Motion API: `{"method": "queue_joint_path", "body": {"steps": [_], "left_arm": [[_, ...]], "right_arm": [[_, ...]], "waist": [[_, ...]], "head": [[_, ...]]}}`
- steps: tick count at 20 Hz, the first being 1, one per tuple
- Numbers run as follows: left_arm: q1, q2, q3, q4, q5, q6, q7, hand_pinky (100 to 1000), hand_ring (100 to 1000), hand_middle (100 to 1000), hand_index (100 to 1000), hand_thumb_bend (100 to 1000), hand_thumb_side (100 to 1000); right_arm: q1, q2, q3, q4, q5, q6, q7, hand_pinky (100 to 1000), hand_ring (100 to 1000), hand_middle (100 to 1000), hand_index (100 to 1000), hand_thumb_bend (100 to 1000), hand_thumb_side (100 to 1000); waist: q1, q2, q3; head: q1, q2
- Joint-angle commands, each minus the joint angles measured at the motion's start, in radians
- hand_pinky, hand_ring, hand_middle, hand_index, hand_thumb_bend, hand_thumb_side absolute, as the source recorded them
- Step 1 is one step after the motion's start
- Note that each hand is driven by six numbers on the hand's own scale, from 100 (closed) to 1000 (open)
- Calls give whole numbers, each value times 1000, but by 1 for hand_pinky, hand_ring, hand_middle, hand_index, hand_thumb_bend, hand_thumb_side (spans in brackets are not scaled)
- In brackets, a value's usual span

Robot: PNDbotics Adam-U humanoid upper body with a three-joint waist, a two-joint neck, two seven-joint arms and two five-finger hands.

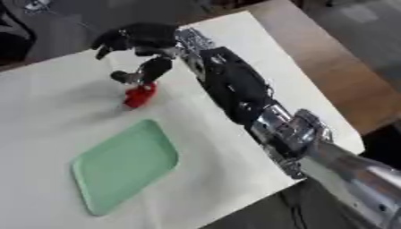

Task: Pick up objects on the table and place them in the box.

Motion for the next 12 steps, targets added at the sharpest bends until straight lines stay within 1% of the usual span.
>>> {"method": "queue_joint_path", "body": {"steps": [1,12], "left_arm": [[-5,23,8,-16,-1,1,0,336,485,643,810,310,791],[-9,21,8,-16,-1,0,1,337,485,643,810,310,791]], "right_arm": [[-13,-26,-11,-4,4,7,-12,678,800,873,865,221,915],[-6,-12,-10,11,4,10,-13,683,795,871,865,228,926]], "waist": [[-2,-22,-1],[-1,-18,1]], "head": [[8,-12],[14,-15]]}}
